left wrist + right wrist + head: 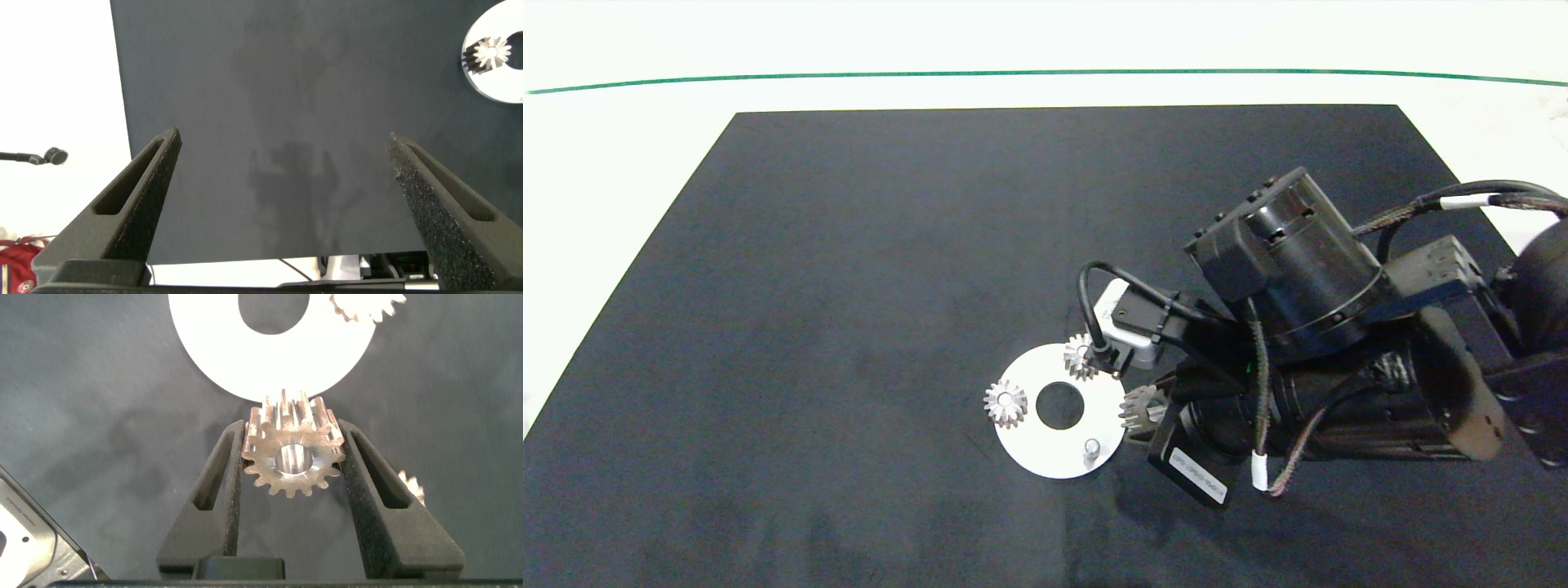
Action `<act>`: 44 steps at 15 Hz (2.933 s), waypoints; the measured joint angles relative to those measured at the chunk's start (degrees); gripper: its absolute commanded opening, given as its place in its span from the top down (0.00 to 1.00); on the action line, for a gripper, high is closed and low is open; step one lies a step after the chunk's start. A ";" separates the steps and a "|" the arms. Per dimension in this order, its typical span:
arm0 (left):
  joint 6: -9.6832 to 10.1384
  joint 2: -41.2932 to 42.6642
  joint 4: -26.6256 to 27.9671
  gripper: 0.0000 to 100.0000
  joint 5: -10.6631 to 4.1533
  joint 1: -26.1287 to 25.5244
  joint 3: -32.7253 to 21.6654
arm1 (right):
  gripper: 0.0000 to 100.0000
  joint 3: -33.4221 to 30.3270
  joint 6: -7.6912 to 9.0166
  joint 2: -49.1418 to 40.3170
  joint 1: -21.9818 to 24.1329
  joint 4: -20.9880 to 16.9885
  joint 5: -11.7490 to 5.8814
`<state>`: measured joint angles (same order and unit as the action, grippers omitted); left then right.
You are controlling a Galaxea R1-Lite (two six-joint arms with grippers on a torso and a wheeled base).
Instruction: Remove an incorrectly installed larger gear and replace it with the correct smaller gear
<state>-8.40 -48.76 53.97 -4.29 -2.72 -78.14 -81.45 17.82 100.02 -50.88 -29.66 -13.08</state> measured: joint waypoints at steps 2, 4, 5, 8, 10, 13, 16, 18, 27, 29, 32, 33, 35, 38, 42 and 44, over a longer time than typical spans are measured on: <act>0.00 0.00 -0.04 0.00 0.00 0.00 0.00 | 0.69 -2.68 -0.02 2.84 -1.23 -0.85 -0.12; 0.00 0.01 -0.04 0.00 0.00 0.00 0.02 | 0.69 -3.63 -0.02 4.89 -1.84 -0.95 -0.20; 0.00 0.01 -0.04 0.00 -0.02 0.00 0.02 | 0.69 -3.80 -0.02 5.63 -2.06 -0.96 -0.22; 0.00 0.06 -0.04 0.00 -0.04 0.00 -0.05 | 0.69 -4.05 -0.11 7.61 -2.28 -0.93 -0.15; 0.00 0.06 -0.13 0.00 -0.04 0.00 -0.09 | 0.69 -4.24 -0.11 8.46 -2.32 -0.90 -0.12; 0.00 0.06 -0.13 0.00 -0.04 0.00 -0.09 | 0.69 -4.66 -0.52 9.22 -2.36 -0.84 -0.12; -0.02 0.17 -0.13 0.00 -0.04 0.00 -0.09 | 0.69 -4.88 -1.51 9.73 -2.39 -0.71 -0.15; 0.00 0.21 -0.13 0.00 -0.06 -0.02 -0.09 | 0.69 -4.89 -1.65 10.01 -2.43 -0.57 -0.12; 0.00 0.26 -0.48 0.00 -0.02 0.00 -0.05 | 0.69 -4.28 -1.67 9.57 -2.45 -0.96 -0.20; 0.00 0.26 -0.48 0.00 -0.04 0.00 -0.02 | 0.69 -4.17 -1.68 9.31 -2.45 -1.12 -0.43; 0.00 0.28 -0.48 0.00 -0.02 0.00 0.00 | 0.69 -3.25 -1.68 8.96 -2.30 -0.90 -0.54; 0.00 0.28 -0.48 0.00 -0.02 0.00 0.00 | 0.69 -2.95 -1.68 8.85 -2.28 -0.88 -0.54; 0.00 0.28 -0.48 0.00 0.00 0.00 0.02 | 0.69 -2.54 -1.68 8.74 -2.26 -0.93 -0.56; 0.00 0.28 -0.48 0.00 0.02 0.00 0.02 | 0.69 -2.46 -1.67 8.79 -2.19 -0.77 -0.50; -0.02 0.28 -0.48 0.00 0.02 0.00 0.02 | 0.69 -2.95 -1.67 8.91 -2.30 0.15 -0.43; 0.00 0.28 -0.48 0.00 0.02 0.00 0.02 | 0.69 -3.08 -1.68 9.05 -2.36 1.08 -0.48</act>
<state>-8.40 -48.48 53.49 -4.27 -2.72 -78.12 -84.53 16.14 109.07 -53.25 -28.57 -13.56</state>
